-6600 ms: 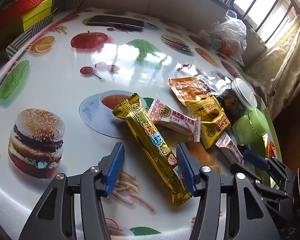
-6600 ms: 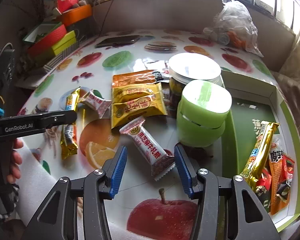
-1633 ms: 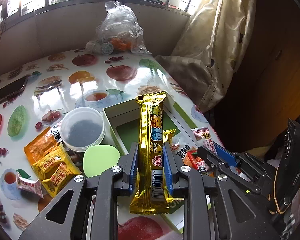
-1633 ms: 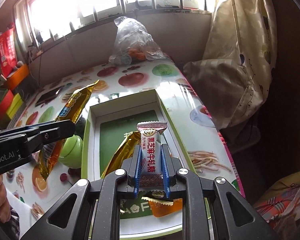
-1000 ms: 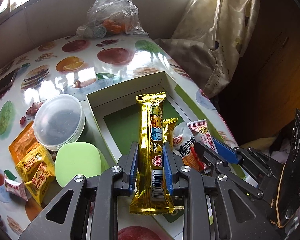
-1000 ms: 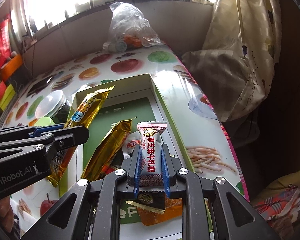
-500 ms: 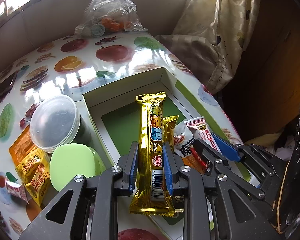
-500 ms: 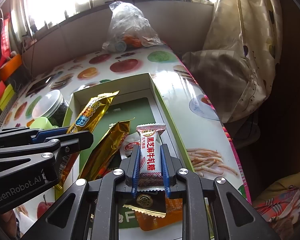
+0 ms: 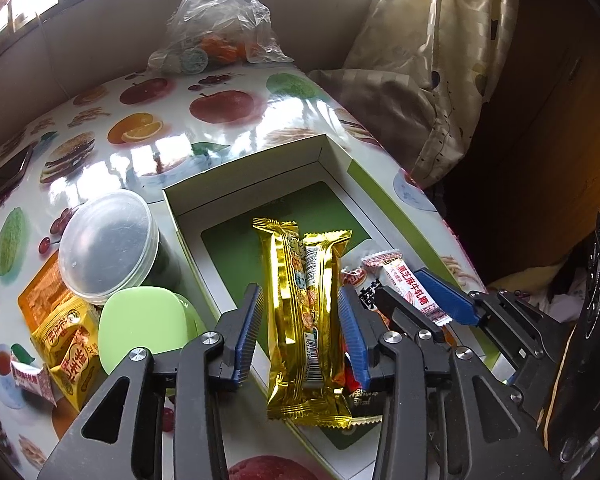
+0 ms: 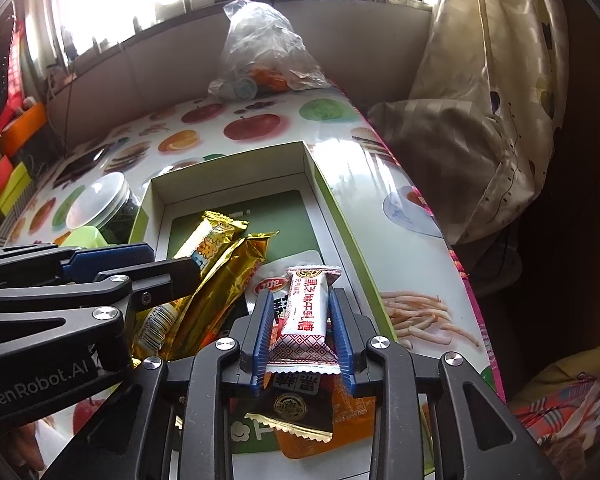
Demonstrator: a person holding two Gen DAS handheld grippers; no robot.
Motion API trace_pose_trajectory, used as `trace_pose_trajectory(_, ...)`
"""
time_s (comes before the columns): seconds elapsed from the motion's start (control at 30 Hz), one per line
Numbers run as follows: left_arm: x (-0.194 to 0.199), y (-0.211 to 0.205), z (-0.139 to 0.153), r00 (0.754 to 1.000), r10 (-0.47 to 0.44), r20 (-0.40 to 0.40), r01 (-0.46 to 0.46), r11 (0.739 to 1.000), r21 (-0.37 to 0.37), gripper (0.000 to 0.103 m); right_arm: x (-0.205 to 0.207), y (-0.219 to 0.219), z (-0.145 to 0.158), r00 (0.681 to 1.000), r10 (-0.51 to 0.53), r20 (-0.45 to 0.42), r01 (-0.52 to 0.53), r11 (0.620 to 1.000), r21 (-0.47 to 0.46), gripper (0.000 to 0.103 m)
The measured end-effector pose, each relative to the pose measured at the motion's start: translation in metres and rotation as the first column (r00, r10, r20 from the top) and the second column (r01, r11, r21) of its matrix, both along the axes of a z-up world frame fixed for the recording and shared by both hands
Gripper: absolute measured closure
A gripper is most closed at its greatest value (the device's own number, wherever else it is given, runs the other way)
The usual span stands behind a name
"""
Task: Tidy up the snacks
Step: 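Open both grippers to drop the candy bar and milk candy into the box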
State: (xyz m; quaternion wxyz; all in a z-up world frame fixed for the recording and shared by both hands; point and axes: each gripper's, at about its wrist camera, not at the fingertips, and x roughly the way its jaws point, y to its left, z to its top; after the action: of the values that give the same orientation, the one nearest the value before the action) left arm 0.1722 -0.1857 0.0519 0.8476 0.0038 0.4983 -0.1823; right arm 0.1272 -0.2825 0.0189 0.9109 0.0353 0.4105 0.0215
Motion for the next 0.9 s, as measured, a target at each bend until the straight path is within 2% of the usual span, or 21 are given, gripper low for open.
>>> trace_pose_trajectory(0.4,-0.008,0.007,0.014,0.999,0.009,0.031,-0.008,1.0,-0.011,0.062,-0.01,0.001,0.011,1.0,-0.005,0.02,0.004,1.0,0.013,0.061)
trace_pose_trajectory(0.9,-0.043,0.031,0.047,0.991,0.03,0.128,-0.029,0.999,-0.013,0.062,-0.036,0.017,0.034,0.998,0.002,0.063,-0.003,1.0,0.015,0.06)
